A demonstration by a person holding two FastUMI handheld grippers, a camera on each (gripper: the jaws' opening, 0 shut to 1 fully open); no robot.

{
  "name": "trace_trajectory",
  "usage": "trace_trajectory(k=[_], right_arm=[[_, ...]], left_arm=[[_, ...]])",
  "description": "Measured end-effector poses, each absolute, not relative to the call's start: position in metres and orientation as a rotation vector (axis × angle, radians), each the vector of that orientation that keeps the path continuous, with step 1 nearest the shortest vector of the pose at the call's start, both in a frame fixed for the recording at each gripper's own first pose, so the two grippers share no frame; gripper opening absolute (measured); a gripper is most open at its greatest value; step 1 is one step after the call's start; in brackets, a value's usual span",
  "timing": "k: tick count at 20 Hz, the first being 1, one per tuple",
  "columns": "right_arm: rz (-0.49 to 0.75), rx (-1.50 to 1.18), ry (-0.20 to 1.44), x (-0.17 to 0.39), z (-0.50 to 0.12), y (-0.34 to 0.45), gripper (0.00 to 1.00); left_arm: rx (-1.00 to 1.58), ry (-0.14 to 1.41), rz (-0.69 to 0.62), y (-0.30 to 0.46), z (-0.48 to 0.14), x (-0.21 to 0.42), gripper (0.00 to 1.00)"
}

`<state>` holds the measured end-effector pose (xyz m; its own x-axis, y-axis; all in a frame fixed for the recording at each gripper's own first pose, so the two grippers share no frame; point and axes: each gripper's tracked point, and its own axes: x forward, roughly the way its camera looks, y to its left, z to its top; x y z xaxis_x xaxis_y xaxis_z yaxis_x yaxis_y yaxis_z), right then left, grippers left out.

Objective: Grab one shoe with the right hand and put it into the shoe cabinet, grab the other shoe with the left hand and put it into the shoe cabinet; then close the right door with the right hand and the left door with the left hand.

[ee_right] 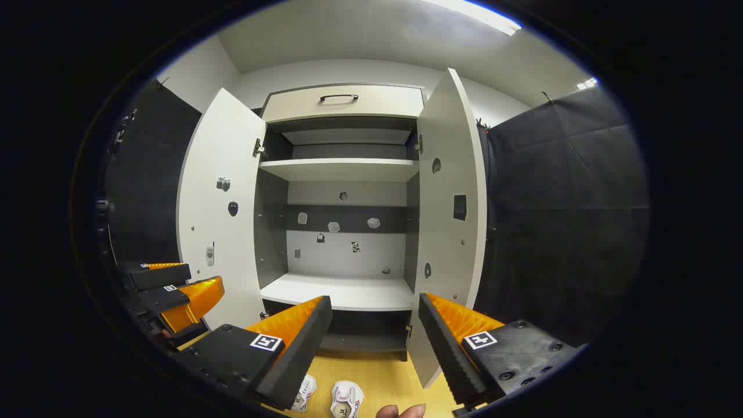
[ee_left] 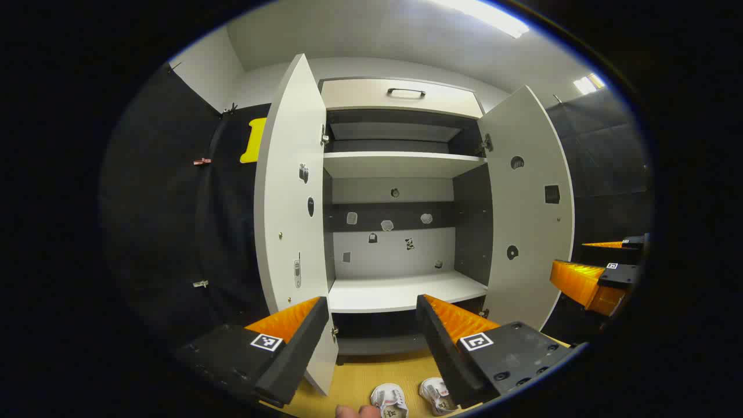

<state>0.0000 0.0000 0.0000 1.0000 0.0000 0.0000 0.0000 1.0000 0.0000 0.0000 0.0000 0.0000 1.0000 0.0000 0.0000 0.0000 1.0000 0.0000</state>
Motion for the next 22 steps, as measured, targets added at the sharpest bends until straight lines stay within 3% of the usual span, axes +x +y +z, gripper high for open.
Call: trace_trajectory(k=[22], right_arm=[[0.008, 0.058, 0.022, 0.016, -0.011, 0.001, 0.97]], left_arm=[[-0.004, -0.019, 0.002, 0.0, -0.005, 0.013, 0.94]])
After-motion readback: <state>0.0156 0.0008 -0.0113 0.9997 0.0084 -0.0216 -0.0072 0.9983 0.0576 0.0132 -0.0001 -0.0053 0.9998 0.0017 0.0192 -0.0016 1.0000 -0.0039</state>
